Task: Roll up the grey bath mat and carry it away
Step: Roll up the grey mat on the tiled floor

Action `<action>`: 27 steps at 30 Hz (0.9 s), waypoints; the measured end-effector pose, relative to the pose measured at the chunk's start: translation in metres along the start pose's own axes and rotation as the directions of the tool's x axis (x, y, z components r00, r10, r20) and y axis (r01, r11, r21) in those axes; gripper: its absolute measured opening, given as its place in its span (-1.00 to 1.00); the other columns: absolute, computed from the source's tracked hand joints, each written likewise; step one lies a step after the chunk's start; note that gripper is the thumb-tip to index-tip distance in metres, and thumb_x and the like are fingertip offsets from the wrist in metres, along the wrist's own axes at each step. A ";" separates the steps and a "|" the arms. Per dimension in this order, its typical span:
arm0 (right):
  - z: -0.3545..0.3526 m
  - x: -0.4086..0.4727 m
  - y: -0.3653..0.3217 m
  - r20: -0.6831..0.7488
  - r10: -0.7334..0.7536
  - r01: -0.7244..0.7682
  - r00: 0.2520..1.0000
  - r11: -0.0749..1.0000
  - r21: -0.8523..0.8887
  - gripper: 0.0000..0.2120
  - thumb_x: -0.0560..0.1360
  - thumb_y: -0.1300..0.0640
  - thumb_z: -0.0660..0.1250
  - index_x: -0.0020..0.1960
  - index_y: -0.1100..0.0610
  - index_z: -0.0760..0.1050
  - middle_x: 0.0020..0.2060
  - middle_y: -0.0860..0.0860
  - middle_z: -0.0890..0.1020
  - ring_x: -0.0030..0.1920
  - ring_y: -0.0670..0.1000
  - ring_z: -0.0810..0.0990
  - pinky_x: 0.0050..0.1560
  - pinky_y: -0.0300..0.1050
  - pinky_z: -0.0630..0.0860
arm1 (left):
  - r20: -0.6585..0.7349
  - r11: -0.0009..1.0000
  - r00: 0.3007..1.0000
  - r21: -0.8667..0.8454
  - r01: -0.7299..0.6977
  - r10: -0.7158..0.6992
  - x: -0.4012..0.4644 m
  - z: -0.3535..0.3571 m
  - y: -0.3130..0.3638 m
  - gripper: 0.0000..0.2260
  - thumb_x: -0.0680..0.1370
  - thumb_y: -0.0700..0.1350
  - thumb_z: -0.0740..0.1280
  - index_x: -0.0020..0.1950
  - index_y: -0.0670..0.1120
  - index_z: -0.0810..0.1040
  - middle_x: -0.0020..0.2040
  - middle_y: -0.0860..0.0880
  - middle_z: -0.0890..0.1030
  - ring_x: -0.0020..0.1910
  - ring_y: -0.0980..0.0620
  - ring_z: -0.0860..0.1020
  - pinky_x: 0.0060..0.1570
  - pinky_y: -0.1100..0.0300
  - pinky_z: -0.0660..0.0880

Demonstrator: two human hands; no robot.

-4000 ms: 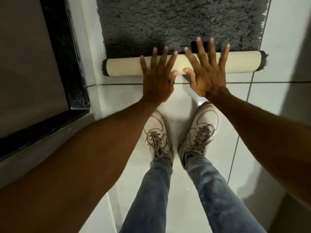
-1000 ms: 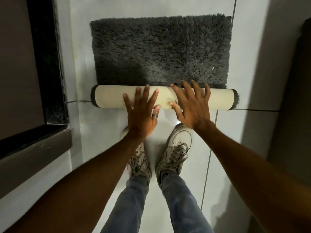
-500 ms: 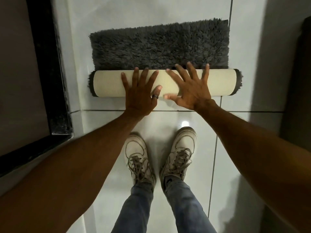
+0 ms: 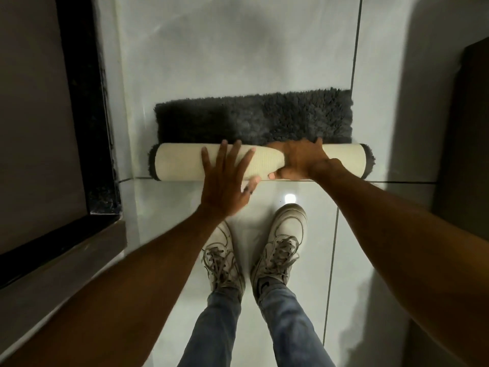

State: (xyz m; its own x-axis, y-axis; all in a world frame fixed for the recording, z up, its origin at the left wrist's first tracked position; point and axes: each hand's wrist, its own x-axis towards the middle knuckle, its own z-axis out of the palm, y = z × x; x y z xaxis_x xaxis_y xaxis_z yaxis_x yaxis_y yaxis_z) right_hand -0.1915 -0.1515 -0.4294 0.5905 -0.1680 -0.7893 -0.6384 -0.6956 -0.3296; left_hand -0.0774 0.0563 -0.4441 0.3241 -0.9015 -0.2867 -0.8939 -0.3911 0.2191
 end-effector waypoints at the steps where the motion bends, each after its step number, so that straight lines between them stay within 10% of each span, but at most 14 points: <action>1: 0.001 0.001 0.000 0.122 0.001 -0.009 0.992 0.998 0.064 -0.24 0.48 -0.22 0.48 0.59 -0.14 0.26 0.46 0.05 0.51 0.50 0.23 0.39 0.52 0.34 0.16 | 0.022 1.000 1.000 -0.007 -0.007 0.007 -0.016 0.003 0.008 -0.33 0.61 0.28 0.22 0.64 -0.03 0.26 0.63 -0.17 0.24 0.61 -0.30 0.17 0.50 -0.49 0.01; 5: 0.016 0.000 -0.002 0.309 0.010 -0.028 0.951 0.998 0.056 -0.21 0.47 -0.25 0.46 0.60 -0.16 0.21 0.52 0.06 0.44 0.54 0.21 0.30 0.56 0.41 0.12 | 0.117 0.999 0.993 -0.030 0.024 -0.020 -0.043 0.015 0.018 -0.15 0.49 0.41 0.28 0.65 0.01 0.20 0.64 -0.11 0.23 0.61 -0.27 0.16 0.51 -0.48 -0.02; 8: 0.029 -0.019 -0.004 -0.070 0.017 -0.021 0.997 0.999 -0.050 -0.28 0.50 -0.30 0.36 0.59 -0.12 0.27 0.49 0.11 0.42 0.53 0.25 0.26 0.50 0.40 0.10 | 0.142 0.999 0.990 0.031 0.008 -0.012 -0.017 0.013 0.009 -0.06 0.37 0.48 0.32 0.62 -0.01 0.24 0.55 -0.13 0.36 0.52 -0.27 0.31 0.48 -0.47 0.07; 11: 0.055 -0.040 -0.013 -0.557 0.088 -0.063 0.826 0.996 0.063 -0.50 0.62 -0.12 0.22 0.48 0.09 0.44 0.41 0.20 0.50 0.46 0.29 0.40 0.48 0.38 0.24 | 0.204 0.999 0.979 0.050 -0.018 0.008 0.034 -0.002 -0.008 -0.03 0.33 0.55 0.29 0.57 -0.01 0.27 0.46 -0.14 0.45 0.42 -0.25 0.41 0.42 -0.43 0.24; 17: 0.083 -0.051 -0.074 -0.694 0.325 -0.014 0.643 0.910 0.414 -0.54 0.56 0.00 0.32 0.38 0.20 0.50 0.33 0.21 0.52 0.38 0.23 0.47 0.37 0.25 0.43 | 0.419 0.997 0.908 -0.070 0.013 0.017 0.090 -0.029 -0.027 0.03 0.28 0.65 -0.04 0.61 0.08 0.19 0.64 -0.06 0.23 0.60 -0.17 0.21 0.48 -0.36 0.19; 18: 0.083 -0.048 -0.089 -0.623 0.537 0.004 0.568 0.756 0.655 -0.57 0.55 -0.01 0.39 0.34 0.19 0.50 0.26 0.17 0.52 0.30 0.19 0.50 0.27 0.14 0.50 | 0.438 0.997 0.899 -0.079 0.021 0.016 0.094 -0.031 -0.028 0.02 0.29 0.67 -0.03 0.60 0.10 0.19 0.63 -0.03 0.25 0.59 -0.14 0.24 0.48 -0.33 0.19; 20: 0.062 -0.040 -0.110 -0.038 0.880 0.088 0.473 -0.004 0.996 -0.38 0.49 -0.10 0.53 0.40 0.16 0.39 0.26 0.08 0.45 0.28 0.15 0.51 0.18 -0.03 0.54 | 0.458 0.997 0.889 -0.077 0.024 0.014 0.100 -0.032 -0.030 0.01 0.30 0.68 -0.01 0.60 0.11 0.20 0.62 -0.02 0.29 0.57 -0.13 0.30 0.48 -0.30 0.20; 22: 0.042 -0.026 -0.114 0.446 0.654 0.167 0.611 -0.657 0.735 -0.11 0.40 -0.25 0.55 0.54 0.05 0.21 0.34 0.04 0.39 0.33 0.18 0.51 0.24 0.07 0.59 | 0.465 0.997 0.885 -0.078 0.002 0.034 0.102 -0.033 -0.032 -0.01 0.32 0.67 0.04 0.60 0.11 0.20 0.60 -0.06 0.32 0.54 -0.19 0.34 0.47 -0.29 0.23; 27: 0.044 0.014 -0.084 0.473 0.365 0.130 0.802 -0.880 0.457 0.15 0.02 -0.28 0.74 0.48 0.01 0.36 0.23 0.17 0.66 0.21 0.28 0.67 0.11 0.51 0.58 | 0.638 0.987 0.770 -0.100 0.122 -0.030 0.121 -0.034 -0.037 0.13 0.14 0.69 0.33 0.60 0.21 0.19 0.57 -0.09 0.34 0.53 -0.24 0.30 0.48 -0.30 0.26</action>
State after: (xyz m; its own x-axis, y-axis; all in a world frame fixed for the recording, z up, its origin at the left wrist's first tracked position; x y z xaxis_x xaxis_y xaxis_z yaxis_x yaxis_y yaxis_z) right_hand -0.1511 -0.0645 -0.4360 0.0068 -0.0578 -0.9983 0.4130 0.9094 -0.0498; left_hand 0.0050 -0.0449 -0.4550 0.0791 -0.5640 -0.8220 -0.8122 -0.5145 0.2748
